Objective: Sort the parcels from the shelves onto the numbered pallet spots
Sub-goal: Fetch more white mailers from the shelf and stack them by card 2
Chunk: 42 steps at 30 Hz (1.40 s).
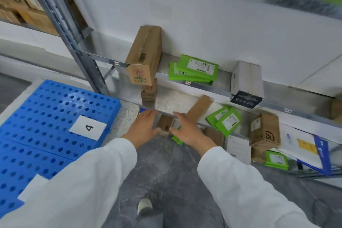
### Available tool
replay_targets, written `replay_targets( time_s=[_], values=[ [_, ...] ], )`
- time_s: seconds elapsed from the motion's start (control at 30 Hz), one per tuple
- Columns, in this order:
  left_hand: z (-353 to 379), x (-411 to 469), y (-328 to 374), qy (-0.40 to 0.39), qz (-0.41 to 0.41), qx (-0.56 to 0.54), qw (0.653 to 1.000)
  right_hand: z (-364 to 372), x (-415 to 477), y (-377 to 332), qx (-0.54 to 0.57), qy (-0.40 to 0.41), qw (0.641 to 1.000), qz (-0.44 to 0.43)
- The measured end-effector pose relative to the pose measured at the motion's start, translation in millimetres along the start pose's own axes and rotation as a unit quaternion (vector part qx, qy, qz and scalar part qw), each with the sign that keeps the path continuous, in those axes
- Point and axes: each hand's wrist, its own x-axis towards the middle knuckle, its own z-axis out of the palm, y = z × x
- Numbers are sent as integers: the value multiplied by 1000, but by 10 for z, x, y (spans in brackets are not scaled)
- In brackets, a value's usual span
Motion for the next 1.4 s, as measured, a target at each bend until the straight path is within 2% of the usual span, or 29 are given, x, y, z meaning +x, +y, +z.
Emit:
replay_targets(
  time_s=[0.3, 0.53, 0.87, 1.17, 1.4],
  values=[
    [-52, 410, -69, -28, 32, -6, 999, -60, 277, 23, 28, 12, 999, 40],
    [-28, 672, 484, -47, 93, 35, 994, -378, -3, 488, 33, 67, 993, 90],
    [492, 680, 2072, -90, 175, 97, 976, -1017, -1160, 1707, 59, 121, 978, 159],
    [1205, 496, 3940, -93, 273, 108, 951, -1618, -2474, 3016, 84, 183, 952, 232],
    [1741, 290, 4945, -115, 334, 101, 930, -1849, -3378, 3604, 134, 244, 925, 258]
  ],
)
